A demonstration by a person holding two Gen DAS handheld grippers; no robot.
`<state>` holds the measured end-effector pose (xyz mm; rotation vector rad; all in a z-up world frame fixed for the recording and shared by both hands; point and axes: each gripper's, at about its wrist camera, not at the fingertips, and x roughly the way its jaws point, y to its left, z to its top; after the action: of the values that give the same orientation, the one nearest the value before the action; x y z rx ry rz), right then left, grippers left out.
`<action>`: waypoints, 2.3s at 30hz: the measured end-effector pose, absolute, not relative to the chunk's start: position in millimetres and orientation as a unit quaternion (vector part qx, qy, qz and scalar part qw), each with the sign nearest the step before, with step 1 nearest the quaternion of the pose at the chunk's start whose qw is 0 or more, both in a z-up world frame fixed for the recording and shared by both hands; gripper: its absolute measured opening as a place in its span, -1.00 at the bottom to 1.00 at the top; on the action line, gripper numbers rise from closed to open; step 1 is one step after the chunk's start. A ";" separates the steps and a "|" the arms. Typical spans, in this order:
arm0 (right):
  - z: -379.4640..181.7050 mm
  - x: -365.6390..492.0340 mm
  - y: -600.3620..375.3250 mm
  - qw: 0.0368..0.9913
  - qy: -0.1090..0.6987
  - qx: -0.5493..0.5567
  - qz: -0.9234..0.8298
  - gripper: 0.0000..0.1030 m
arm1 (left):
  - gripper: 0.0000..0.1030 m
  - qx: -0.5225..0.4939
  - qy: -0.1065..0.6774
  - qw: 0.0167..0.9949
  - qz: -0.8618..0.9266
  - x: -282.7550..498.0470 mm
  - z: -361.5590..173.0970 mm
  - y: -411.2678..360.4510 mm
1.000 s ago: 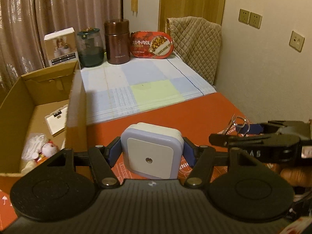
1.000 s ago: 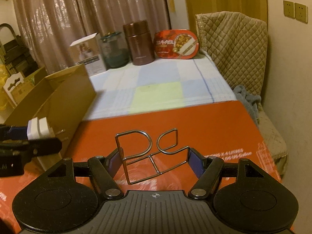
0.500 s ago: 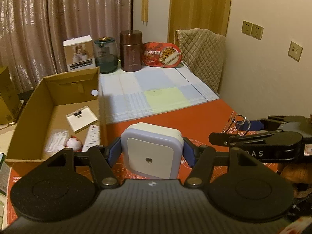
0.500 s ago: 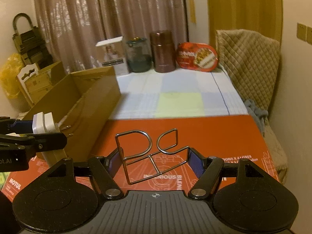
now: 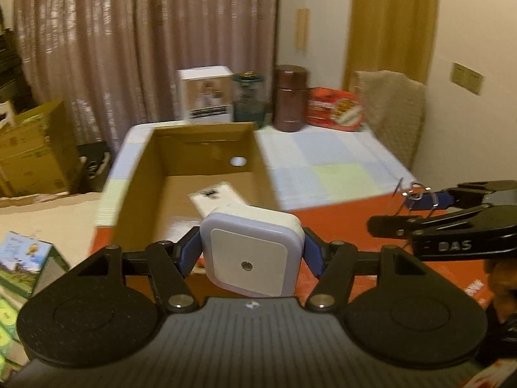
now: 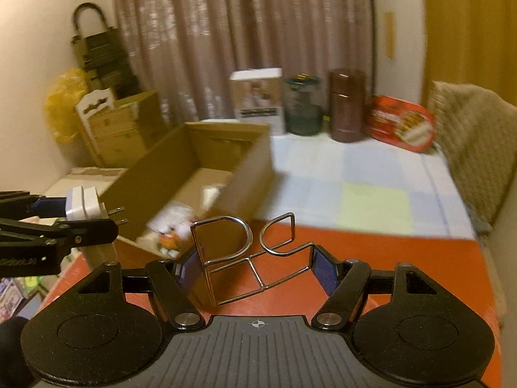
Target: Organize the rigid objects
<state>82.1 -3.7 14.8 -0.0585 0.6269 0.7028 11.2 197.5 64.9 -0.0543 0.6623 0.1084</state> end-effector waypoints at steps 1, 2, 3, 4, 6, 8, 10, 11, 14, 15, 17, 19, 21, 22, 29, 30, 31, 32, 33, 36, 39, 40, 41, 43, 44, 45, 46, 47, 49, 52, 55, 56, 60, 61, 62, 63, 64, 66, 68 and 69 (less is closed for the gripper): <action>16.6 84.8 7.4 0.887 0.301 -0.035 0.348 0.33 | 0.18 -0.028 0.326 0.943 0.059 13.9 64.4 207.7; 17.8 88.3 17.5 0.883 0.299 -0.042 0.358 0.33 | 0.18 -0.028 0.329 0.942 0.064 17.7 63.8 217.5; 18.3 91.6 28.2 0.880 0.296 -0.049 0.368 0.33 | 0.18 -0.029 0.330 0.941 0.069 22.4 62.6 228.2; 18.0 95.3 40.2 0.875 0.295 -0.060 0.380 0.33 | 0.18 -0.030 0.332 0.940 0.073 28.0 61.4 240.2; 14.3 103.7 60.6 0.866 0.293 -0.079 0.398 0.33 | 0.18 -0.034 0.337 0.938 0.077 37.5 58.4 258.3; 8.7 113.0 78.9 0.858 0.294 -0.097 0.410 0.33 | 0.18 -0.033 0.342 0.936 0.081 46.9 54.6 273.7; 1.1 123.2 95.6 0.849 0.301 -0.110 0.419 0.33 | 0.18 -0.031 0.347 0.934 0.083 54.5 50.7 286.3; -3.1 128.0 103.6 0.846 0.303 -0.119 0.422 0.33 | 0.18 -0.031 0.349 0.933 0.081 58.9 48.1 289.1; -15.7 137.4 121.5 0.839 0.305 -0.142 0.427 0.33 | 0.18 -0.033 0.356 0.931 0.076 68.4 38.5 299.5; -18.3 139.3 125.3 0.837 0.304 -0.148 0.430 0.33 | 0.18 -0.033 0.358 0.930 0.075 70.3 35.6 301.5; -23.0 143.1 131.8 0.833 0.300 -0.159 0.437 0.33 | 0.18 -0.033 0.365 0.928 0.074 76.3 27.3 306.8; -26.3 146.1 137.9 0.829 0.294 -0.173 0.443 0.33 | 0.18 -0.033 0.369 0.926 0.074 79.7 21.4 310.7; -29.8 147.1 144.7 0.824 0.287 -0.190 0.449 0.33 | 0.18 -0.031 0.372 0.925 0.074 82.6 16.9 313.7; -31.8 147.9 148.4 0.823 0.283 -0.199 0.452 0.33 | 0.18 -0.030 0.374 0.924 0.072 83.8 14.8 314.5; -45.3 160.9 159.7 0.816 0.275 -0.237 0.451 0.33 | 0.18 -0.039 0.378 0.922 0.073 89.1 2.5 319.2; -45.8 161.6 160.0 0.817 0.270 -0.241 0.450 0.33 | 0.18 -0.039 0.379 0.922 0.071 90.3 0.8 319.6; -46.2 162.3 159.5 0.820 0.264 -0.245 0.444 0.33 | 0.18 -0.036 0.380 0.922 0.071 91.7 -0.8 319.4; -46.3 163.3 158.3 0.825 0.260 -0.247 0.437 0.33 | 0.18 -0.035 0.380 0.922 0.073 92.6 -1.5 319.6; -45.8 164.5 156.5 0.829 0.257 -0.247 0.431 0.35 | 0.18 -0.034 0.379 0.922 0.074 93.9 -1.6 319.6; -39.6 166.5 143.7 0.846 0.244 -0.231 0.413 0.48 | 0.18 -0.041 0.371 0.925 0.078 93.2 0.7 320.8; -29.5 171.7 127.6 0.862 0.252 -0.194 0.394 0.51 | 0.18 -0.049 0.365 0.926 0.081 91.4 4.5 320.5; -26.1 173.8 121.4 0.866 0.260 -0.179 0.387 0.51 | 0.18 -0.051 0.366 0.926 0.079 91.0 6.1 319.4; -23.0 175.3 116.0 0.869 0.270 -0.164 0.380 0.52 | 0.18 -0.049 0.363 0.927 0.077 90.2 7.9 317.7; -18.3 175.5 103.7 0.875 0.298 -0.122 0.362 0.52 | 0.18 -0.046 0.362 0.928 0.082 86.7 12.9 314.3; -16.6 174.8 99.2 0.874 0.316 -0.099 0.356 0.53 | 0.18 -0.048 0.361 0.928 0.083 83.9 15.8 313.4; -16.4 173.3 93.8 0.871 0.334 -0.073 0.352 0.53 | 0.18 -0.052 0.359 0.928 0.083 80.3 19.4 312.3; -16.0 170.0 88.5 0.869 0.347 -0.050 0.349 0.53 | 0.18 -0.057 0.358 0.928 0.085 76.5 22.4 311.3; -16.1 167.2 84.4 0.867 0.360 -0.029 0.345 0.53 | 0.19 -0.061 0.357 0.928 0.087 72.6 25.4 310.3; -15.0 159.0 77.0 0.858 0.385 0.004 0.340 0.53 | 0.33 -0.064 0.357 0.928 0.090 62.8 32.1 306.3; -10.4 139.3 65.8 0.853 0.399 0.038 0.335 0.54 | 0.50 -0.072 0.355 0.927 0.096 47.7 41.4 300.5; -7.1 118.9 59.4 0.850 0.406 0.056 0.332 0.54 | 0.69 -0.074 0.359 0.925 0.103 33.2 48.7 292.5; -5.0 112.4 58.1 0.849 0.408 0.058 0.329 0.54 | 0.71 -0.073 0.361 0.924 0.106 29.4 50.3 290.3; 0.4 87.9 55.3 0.853 0.405 0.047 0.326 0.55 | 0.88 -0.071 0.362 0.922 0.117 10.2 56.1 280.5; 1.8 83.0 54.1 0.854 0.404 0.044 0.325 0.55 | 0.92 -0.072 0.362 0.921 0.121 5.9 57.0 278.2; 2.6 78.5 53.1 0.855 0.403 0.042 0.324 0.56 | 0.95 -0.070 0.364 0.920 0.125 3.0 57.7 275.4; 3.6 74.5 52.8 0.856 0.402 0.037 0.323 0.56 | 0.97 -0.068 0.364 0.920 0.129 -0.8 58.2 272.3; 5.2 70.7 52.5 0.858 0.401 0.031 0.320 0.56 | 0.97 -0.066 0.361 0.921 0.132 -5.6 59.3 268.9; 8.3 62.8 52.2 0.862 0.395 0.019 0.317 0.56 | 0.97 -0.070 0.357 0.922 0.130 -13.9 60.1 264.7; 9.4 55.9 50.5 0.864 0.391 0.012 0.316 0.56 | 0.97 -0.074 0.361 0.920 0.134 -19.4 60.4 260.4; 9.6 52.6 50.1 0.865 0.391 0.009 0.315 0.56 | 0.97 -0.074 0.364 0.918 0.138 -21.7 60.6 258.1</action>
<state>52.6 50.1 9.6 0.0188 0.8202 0.6598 -21.6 258.1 60.6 -0.1526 0.7485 0.2841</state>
